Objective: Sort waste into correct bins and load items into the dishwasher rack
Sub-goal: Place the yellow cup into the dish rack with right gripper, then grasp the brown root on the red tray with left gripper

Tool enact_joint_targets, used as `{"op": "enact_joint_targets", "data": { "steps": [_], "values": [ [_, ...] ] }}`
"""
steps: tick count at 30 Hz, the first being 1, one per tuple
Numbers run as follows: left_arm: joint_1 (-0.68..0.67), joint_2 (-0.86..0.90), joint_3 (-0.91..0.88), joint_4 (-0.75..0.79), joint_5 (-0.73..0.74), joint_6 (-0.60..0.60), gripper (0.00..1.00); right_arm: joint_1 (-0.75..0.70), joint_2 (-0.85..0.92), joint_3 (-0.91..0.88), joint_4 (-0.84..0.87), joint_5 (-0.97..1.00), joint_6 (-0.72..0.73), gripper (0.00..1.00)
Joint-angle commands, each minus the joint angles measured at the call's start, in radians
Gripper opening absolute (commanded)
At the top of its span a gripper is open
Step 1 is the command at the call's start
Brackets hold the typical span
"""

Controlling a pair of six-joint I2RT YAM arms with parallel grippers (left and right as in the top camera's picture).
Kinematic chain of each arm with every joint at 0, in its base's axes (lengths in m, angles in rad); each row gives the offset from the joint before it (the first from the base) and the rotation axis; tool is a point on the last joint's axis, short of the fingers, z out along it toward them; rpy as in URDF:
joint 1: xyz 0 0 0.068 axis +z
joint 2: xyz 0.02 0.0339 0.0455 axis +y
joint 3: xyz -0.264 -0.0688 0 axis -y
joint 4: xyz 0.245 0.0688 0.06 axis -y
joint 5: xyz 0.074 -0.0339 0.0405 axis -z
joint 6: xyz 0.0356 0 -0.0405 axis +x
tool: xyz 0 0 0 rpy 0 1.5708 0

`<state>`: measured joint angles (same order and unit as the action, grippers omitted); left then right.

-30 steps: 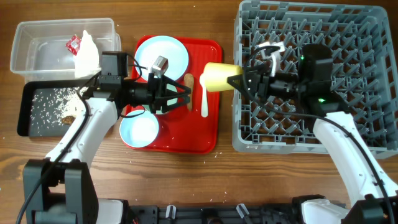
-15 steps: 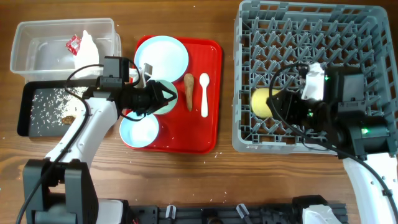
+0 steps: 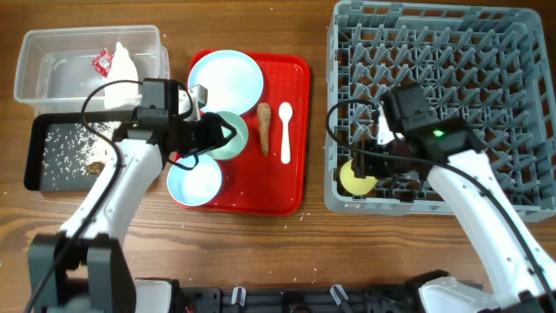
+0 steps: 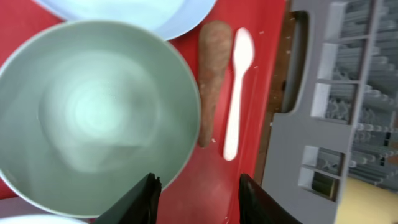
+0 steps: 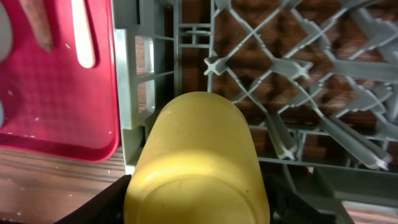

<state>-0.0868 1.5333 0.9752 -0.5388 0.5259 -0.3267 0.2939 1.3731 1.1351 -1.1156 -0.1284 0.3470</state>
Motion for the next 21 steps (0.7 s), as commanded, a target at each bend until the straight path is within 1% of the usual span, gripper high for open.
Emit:
{"op": "enact_joint_targets", "data": {
  "steps": [1,2,4,6,11,12,14,15,17,19,21],
  "values": [
    [-0.003,-0.087,0.027,0.004,-0.034,0.066,0.47,0.017,0.049,0.015,0.036,0.036,0.027,0.56],
    [-0.010,-0.098,0.027,0.005,-0.063,0.066,0.48,0.017,0.061,0.015,0.051,0.035,0.027,0.62],
    [-0.040,-0.101,0.027,0.003,-0.121,0.082,0.51,0.017,0.069,0.015,0.060,0.035,0.027,0.79],
    [-0.075,-0.099,0.027,0.004,-0.177,0.096,0.52,0.017,0.066,0.020,0.060,0.035,0.027,0.87],
    [-0.195,-0.099,0.027,0.027,-0.365,0.096,0.56,0.017,0.051,0.154,-0.014,0.036,0.019,0.89],
    [-0.218,-0.099,0.027,0.039,-0.399,0.096,0.60,0.017,0.045,0.199,-0.036,0.044,0.016,0.89],
    [-0.321,-0.097,0.027,0.103,-0.559,0.095,0.64,0.017,0.020,0.285,-0.055,0.051,-0.012,0.90],
    [-0.387,-0.093,0.027,0.143,-0.645,0.095,0.70,0.017,0.007,0.317,-0.054,0.055,-0.027,0.92],
    [-0.439,-0.087,0.028,0.181,-0.713,0.095,0.72,0.017,0.002,0.336,-0.053,0.055,-0.029,0.92],
    [-0.468,-0.079,0.035,0.205,-0.735,0.095,0.73,0.017,0.001,0.338,-0.053,0.054,-0.029,0.92],
    [-0.489,-0.056,0.100,0.169,-0.737,0.095,0.73,0.017,0.001,0.338,-0.057,0.055,-0.030,0.92]
  ]
}}
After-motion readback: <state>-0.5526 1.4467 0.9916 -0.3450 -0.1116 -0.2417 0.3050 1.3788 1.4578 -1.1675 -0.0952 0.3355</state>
